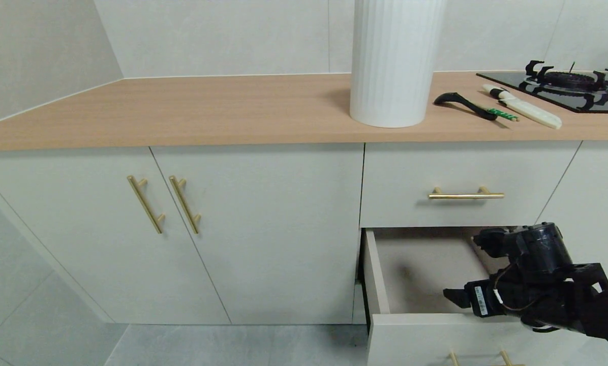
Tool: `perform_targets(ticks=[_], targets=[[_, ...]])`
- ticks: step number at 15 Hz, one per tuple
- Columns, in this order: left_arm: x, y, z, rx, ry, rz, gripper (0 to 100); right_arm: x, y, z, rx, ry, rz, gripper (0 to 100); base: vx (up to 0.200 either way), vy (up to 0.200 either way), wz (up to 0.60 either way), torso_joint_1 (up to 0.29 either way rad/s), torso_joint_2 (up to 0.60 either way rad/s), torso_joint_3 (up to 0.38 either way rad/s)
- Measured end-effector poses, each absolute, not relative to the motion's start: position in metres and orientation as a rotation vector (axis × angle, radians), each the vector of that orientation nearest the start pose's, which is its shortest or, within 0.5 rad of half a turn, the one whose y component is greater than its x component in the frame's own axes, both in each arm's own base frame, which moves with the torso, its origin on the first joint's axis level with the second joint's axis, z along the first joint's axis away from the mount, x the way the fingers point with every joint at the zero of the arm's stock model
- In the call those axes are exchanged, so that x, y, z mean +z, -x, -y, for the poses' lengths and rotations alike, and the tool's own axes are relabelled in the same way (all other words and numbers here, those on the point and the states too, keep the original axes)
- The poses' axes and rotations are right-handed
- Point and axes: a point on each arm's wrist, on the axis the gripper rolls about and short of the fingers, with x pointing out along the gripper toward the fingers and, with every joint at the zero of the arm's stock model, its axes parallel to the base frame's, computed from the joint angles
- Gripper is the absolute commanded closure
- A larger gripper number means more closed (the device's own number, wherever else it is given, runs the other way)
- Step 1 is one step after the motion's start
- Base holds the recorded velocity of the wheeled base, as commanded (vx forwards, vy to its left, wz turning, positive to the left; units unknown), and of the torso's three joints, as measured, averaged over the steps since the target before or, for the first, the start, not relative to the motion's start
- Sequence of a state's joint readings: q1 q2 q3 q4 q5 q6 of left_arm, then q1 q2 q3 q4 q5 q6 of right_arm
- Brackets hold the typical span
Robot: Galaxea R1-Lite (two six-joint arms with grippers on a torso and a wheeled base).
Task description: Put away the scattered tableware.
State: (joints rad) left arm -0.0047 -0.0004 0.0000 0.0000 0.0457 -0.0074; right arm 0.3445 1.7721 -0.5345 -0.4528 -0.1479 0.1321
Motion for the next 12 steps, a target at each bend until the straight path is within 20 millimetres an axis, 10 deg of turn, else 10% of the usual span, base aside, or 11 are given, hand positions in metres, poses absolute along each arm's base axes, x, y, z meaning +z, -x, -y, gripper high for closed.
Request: perform_targets(ticks=[12], targets=[[0.075, 0.023, -0.001, 0.041, 0.007, 0.001, 0, 0.086, -0.213, -0.085, 0.241, 0.235, -1.000, 0, 0.000, 0.000, 0.00, 0.000, 0.00, 0.000]])
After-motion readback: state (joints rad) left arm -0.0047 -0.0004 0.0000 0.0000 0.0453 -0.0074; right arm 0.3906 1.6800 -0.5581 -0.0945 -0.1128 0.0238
